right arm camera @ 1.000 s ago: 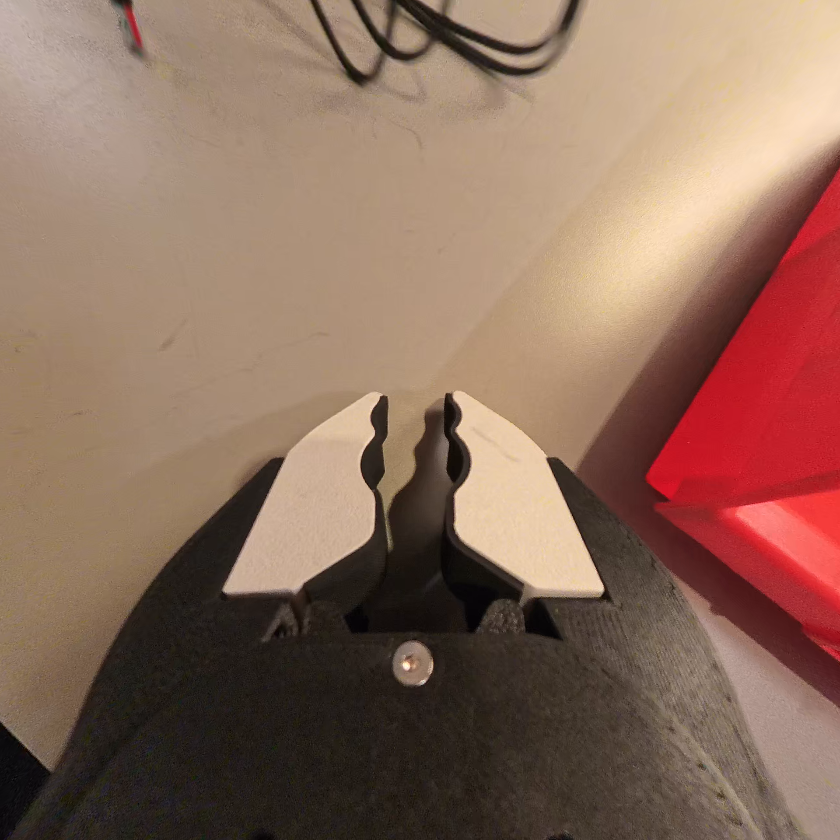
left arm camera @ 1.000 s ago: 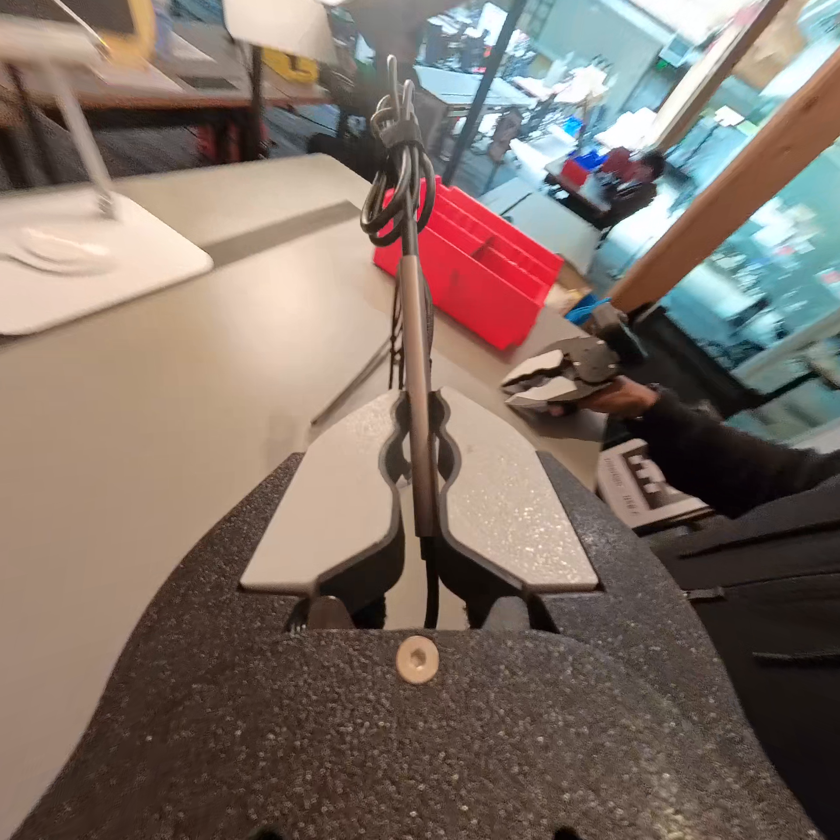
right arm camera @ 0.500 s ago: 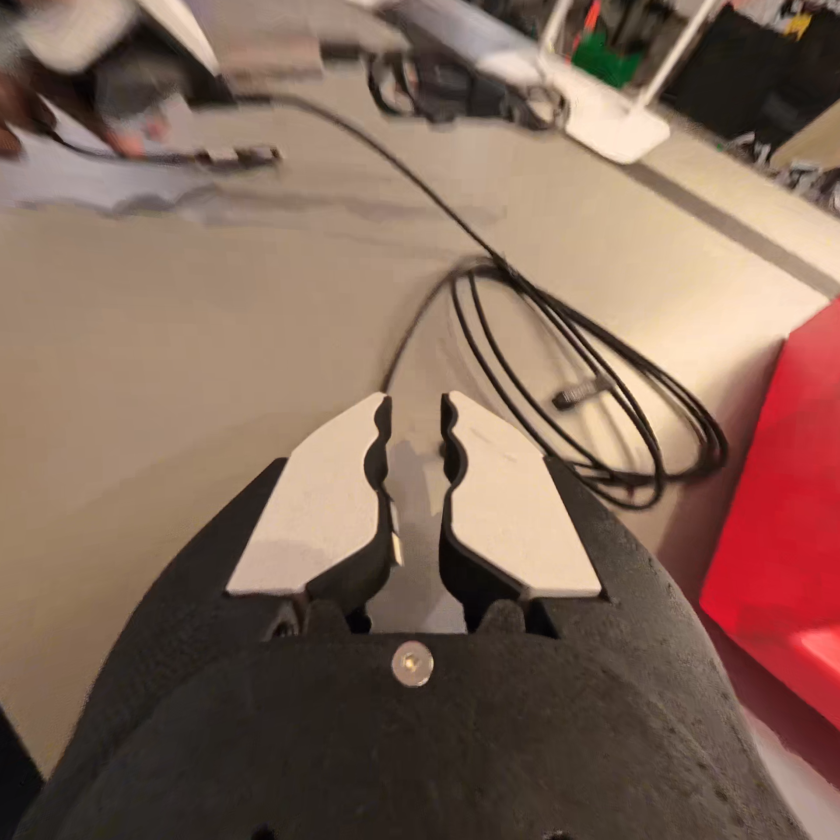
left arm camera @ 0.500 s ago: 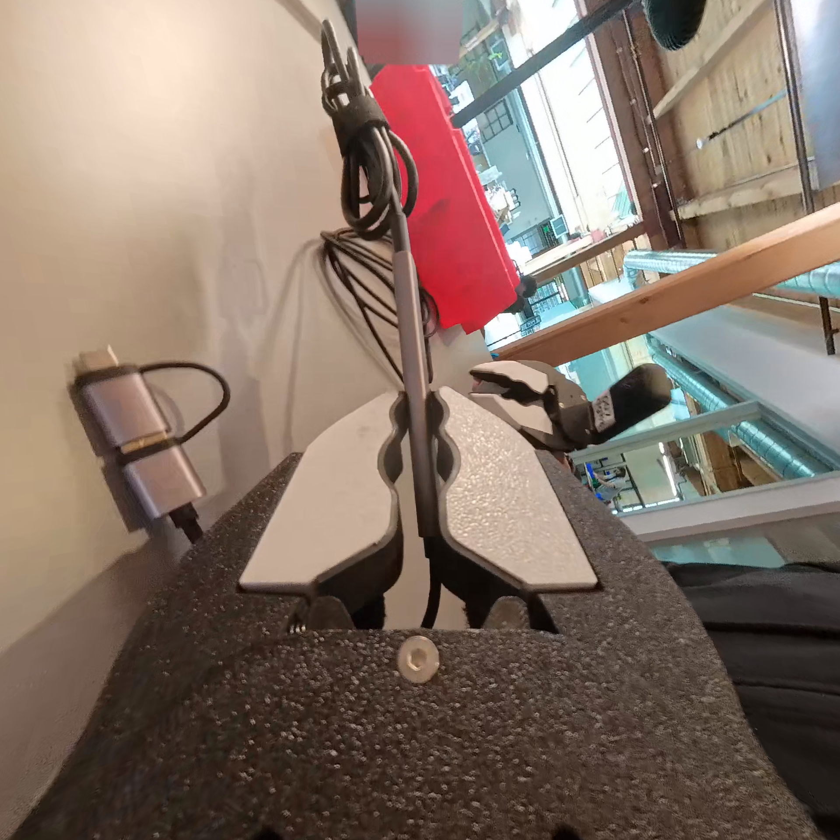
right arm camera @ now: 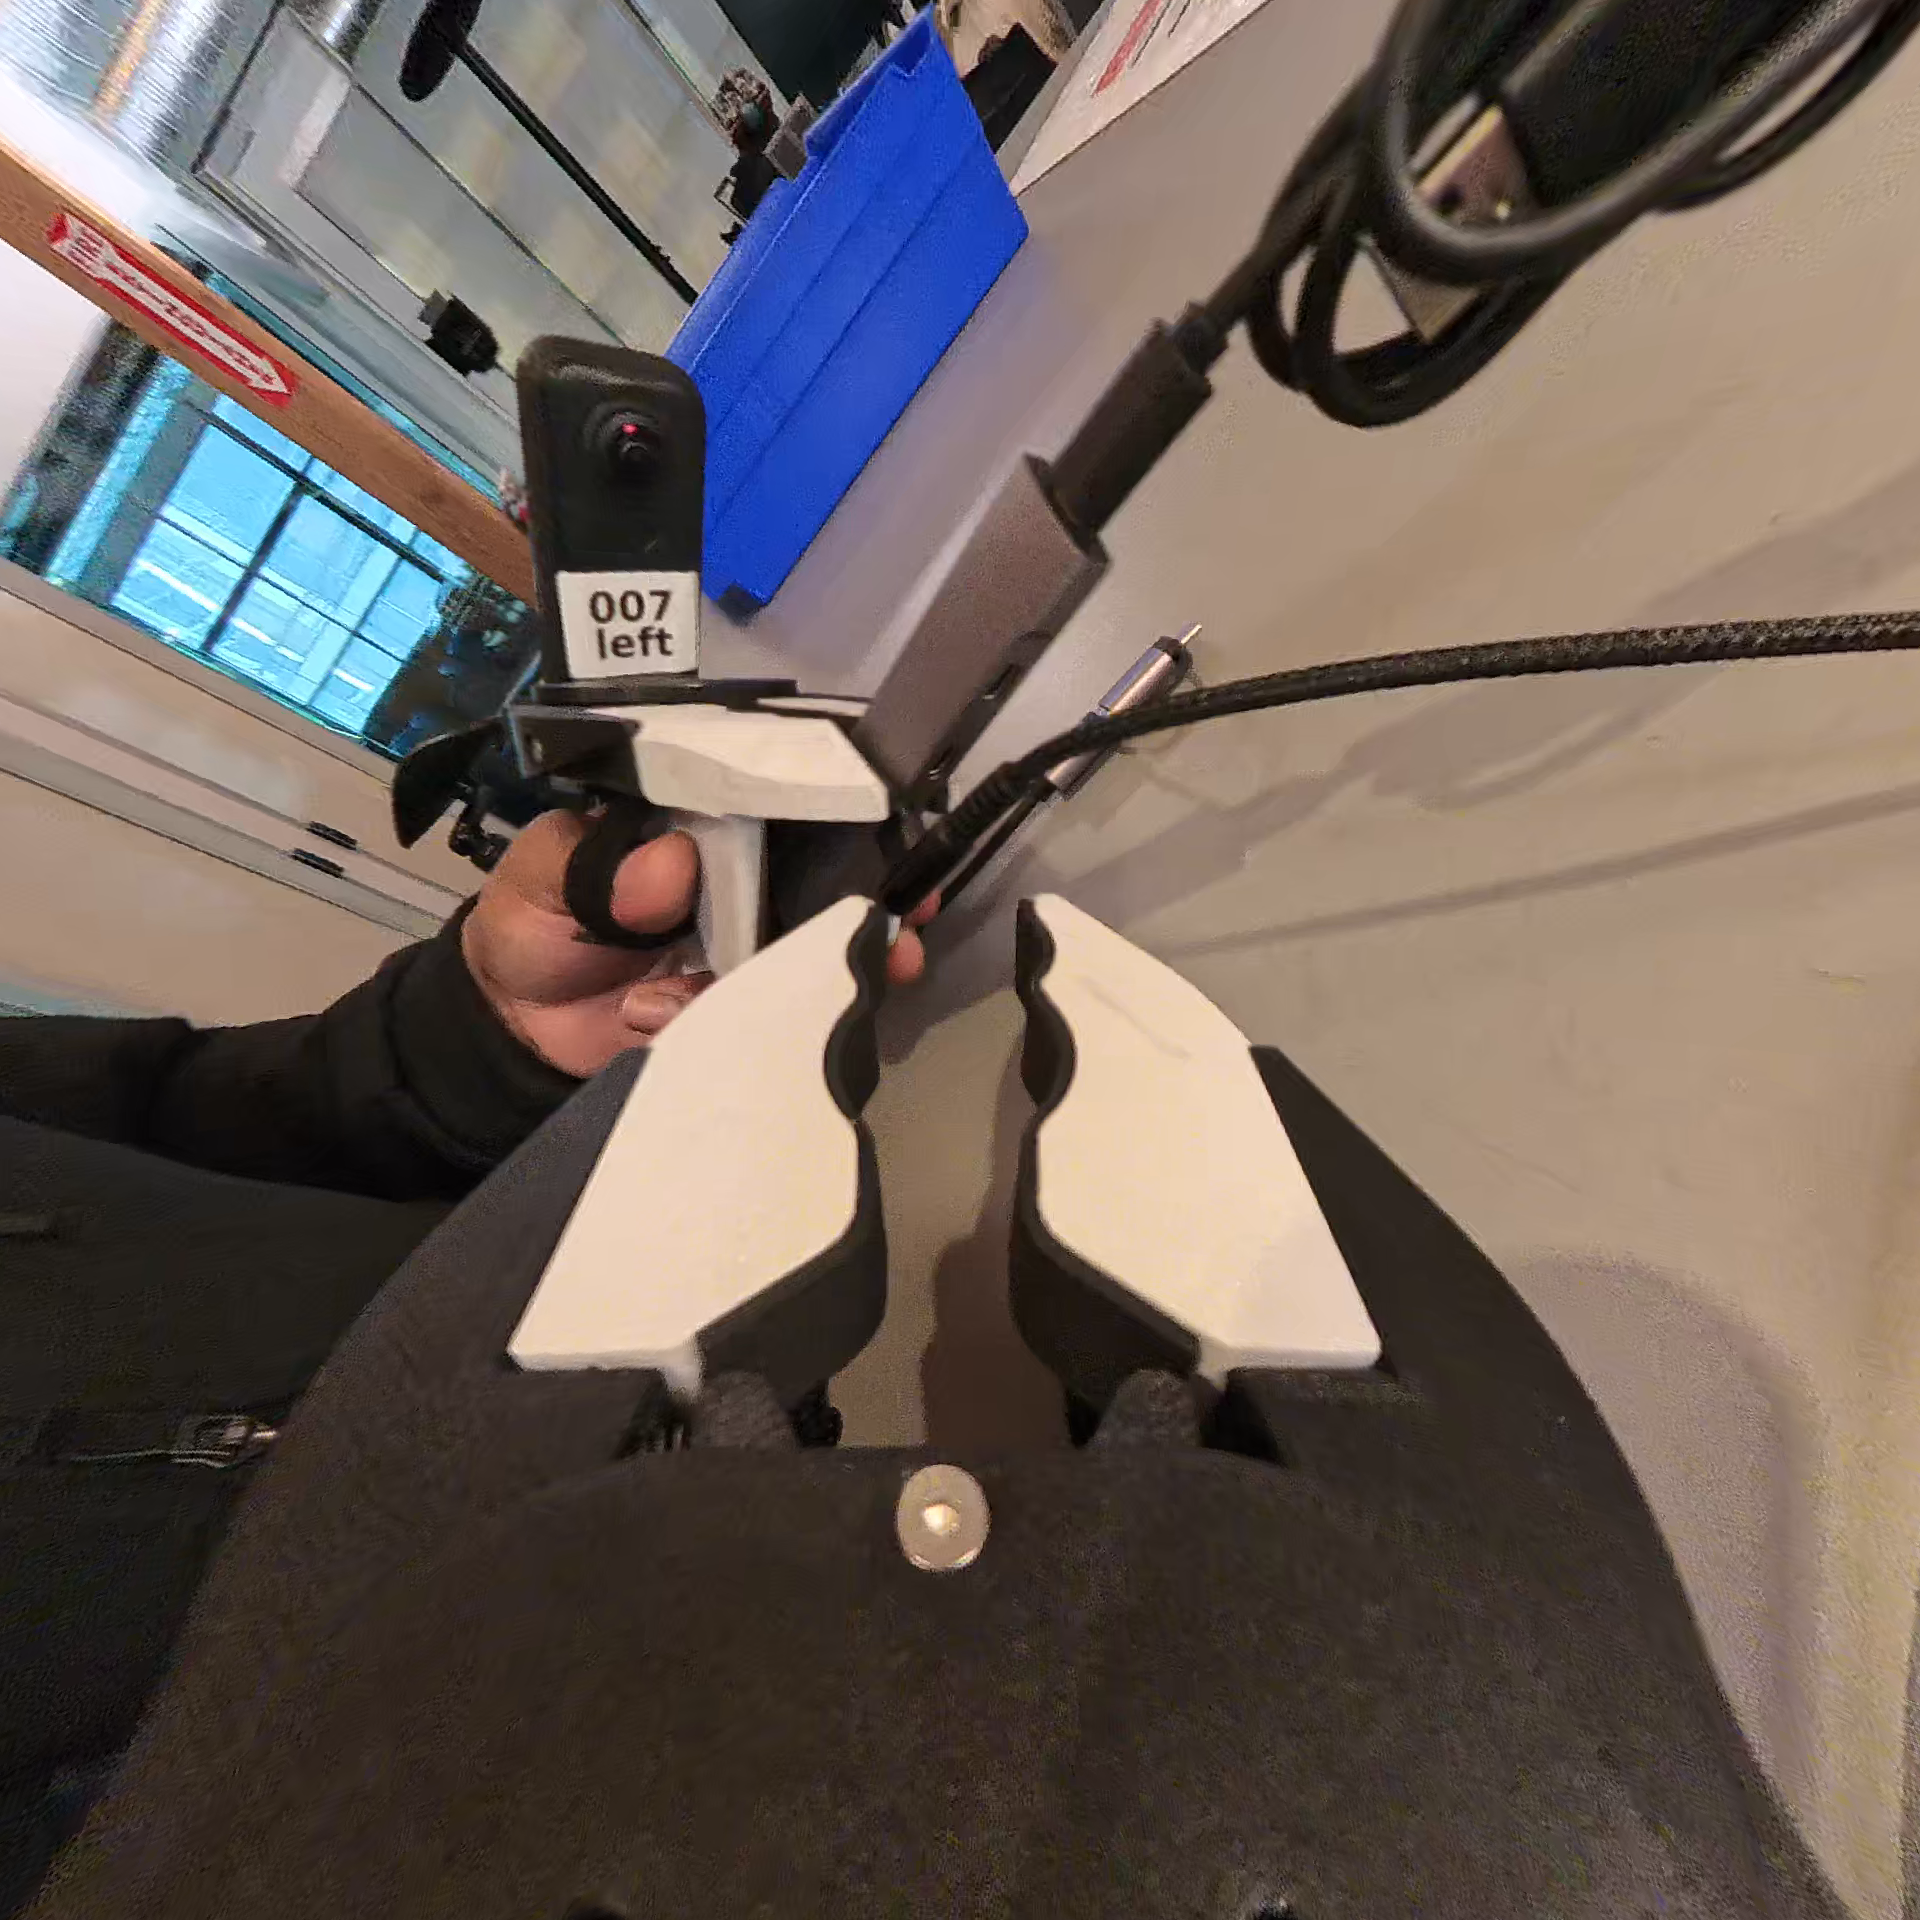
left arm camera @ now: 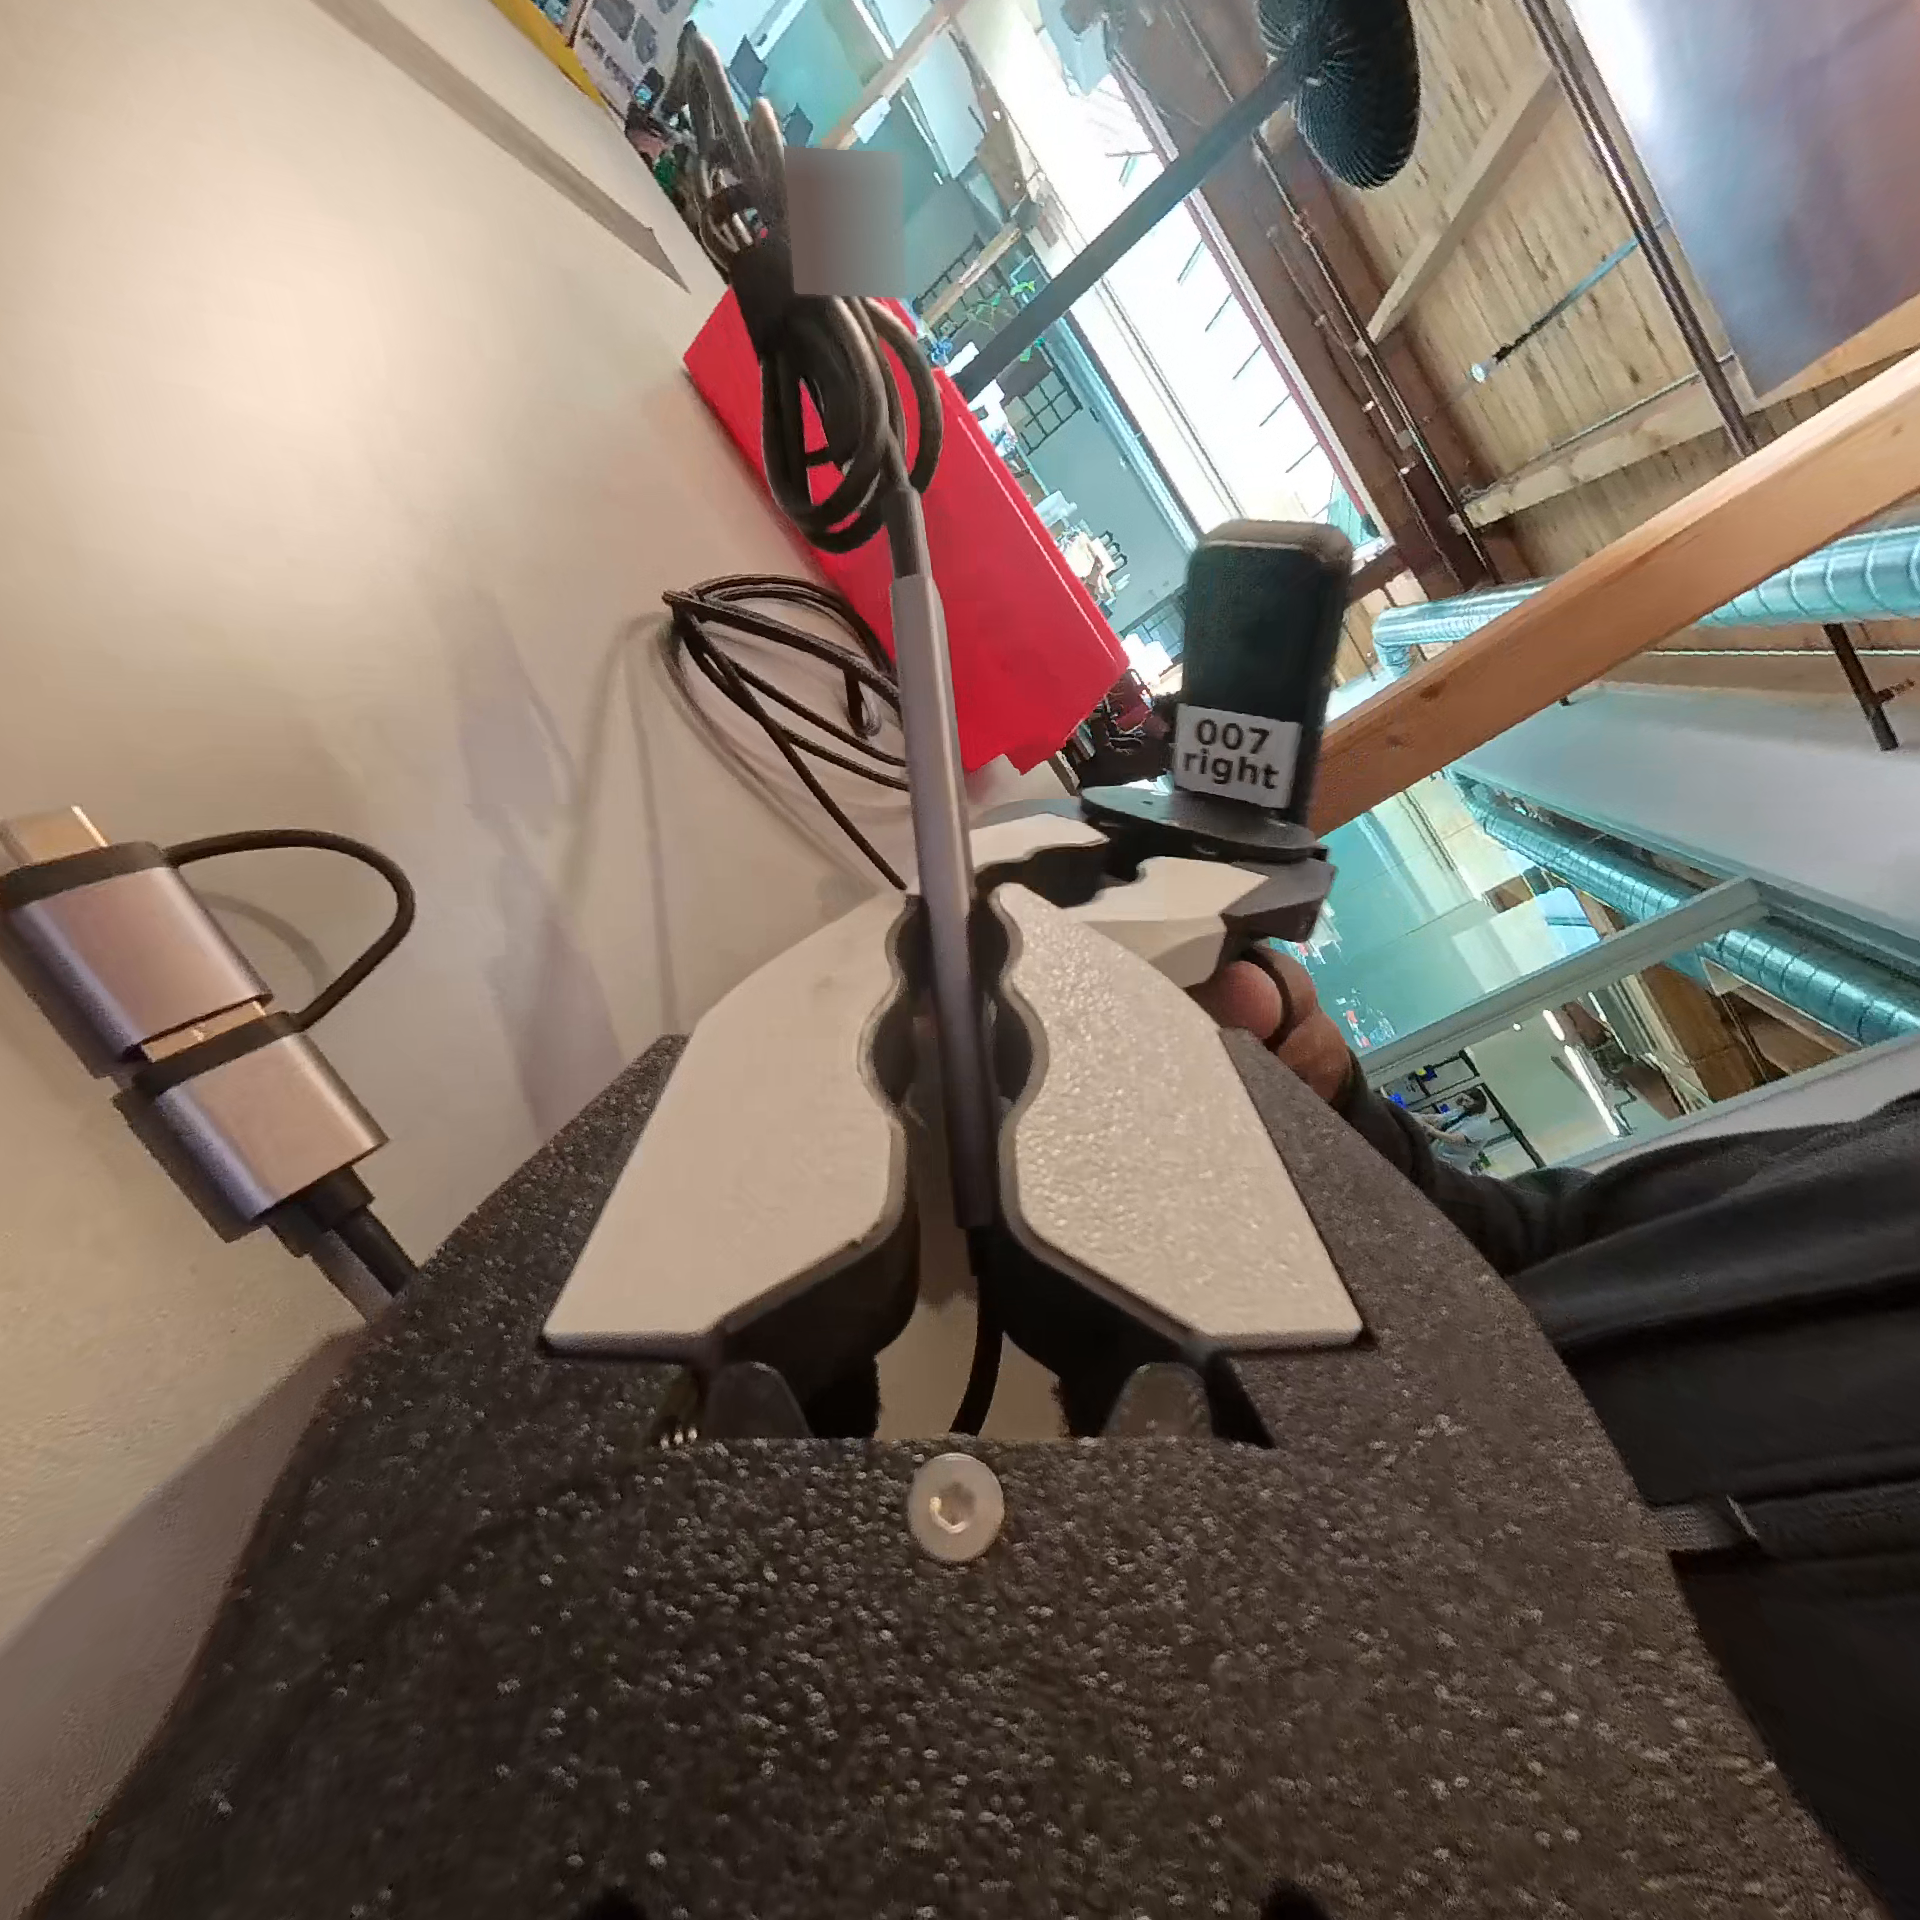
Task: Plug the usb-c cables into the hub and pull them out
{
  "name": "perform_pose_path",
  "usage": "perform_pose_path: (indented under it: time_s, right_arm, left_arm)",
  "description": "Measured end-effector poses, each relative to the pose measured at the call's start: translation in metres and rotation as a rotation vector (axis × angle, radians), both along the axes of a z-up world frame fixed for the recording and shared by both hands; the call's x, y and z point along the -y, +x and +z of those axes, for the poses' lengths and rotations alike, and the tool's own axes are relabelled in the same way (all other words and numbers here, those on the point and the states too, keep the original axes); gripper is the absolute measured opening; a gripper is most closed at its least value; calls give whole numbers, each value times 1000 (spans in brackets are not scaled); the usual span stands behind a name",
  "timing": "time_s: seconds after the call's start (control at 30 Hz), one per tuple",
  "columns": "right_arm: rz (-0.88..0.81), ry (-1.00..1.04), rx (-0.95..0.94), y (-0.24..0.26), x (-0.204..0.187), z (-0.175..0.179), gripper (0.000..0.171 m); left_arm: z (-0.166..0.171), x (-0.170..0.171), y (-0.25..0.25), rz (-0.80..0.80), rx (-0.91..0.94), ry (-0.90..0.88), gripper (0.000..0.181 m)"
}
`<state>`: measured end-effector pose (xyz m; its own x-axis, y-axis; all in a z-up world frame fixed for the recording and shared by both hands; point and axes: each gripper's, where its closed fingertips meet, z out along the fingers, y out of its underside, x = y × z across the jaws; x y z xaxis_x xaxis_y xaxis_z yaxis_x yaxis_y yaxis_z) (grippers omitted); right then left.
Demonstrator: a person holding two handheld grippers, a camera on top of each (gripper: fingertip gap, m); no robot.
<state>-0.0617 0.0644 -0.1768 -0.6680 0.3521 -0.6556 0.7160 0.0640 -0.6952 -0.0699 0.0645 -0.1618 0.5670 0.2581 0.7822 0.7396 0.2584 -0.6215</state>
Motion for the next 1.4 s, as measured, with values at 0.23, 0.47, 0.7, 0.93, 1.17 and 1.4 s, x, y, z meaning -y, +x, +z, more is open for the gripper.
perform_pose_path:
  time_s: [0.23, 0.47, 0.7, 0.93, 1.17, 1.4]
  right_arm:
    - [108, -155, 67, 10, 7, 8, 12]
    - [128, -184, 94, 11, 8, 9, 11]
    - [159, -184, 98, 17, 10, 10, 13]
    - [191, -195, 83, 23, 10, 12, 11]
    - [227, -173, 60, 33, 5, 12, 9]
    - [270, -197, 75, 40, 3, 15, 9]
  left_arm:
    - [2, 1, 1, -22, 11, 30, 10]
    - [4, -2, 5, -71, 8, 47, 10]
    - [6, -7, 15, -118, -39, 28, 10]
    - [6, -12, 23, -148, -87, -4, 10]
    - [6, -15, 33, -201, -100, -26, 9]
    - [8, -15, 39, -211, -77, 10, 9]
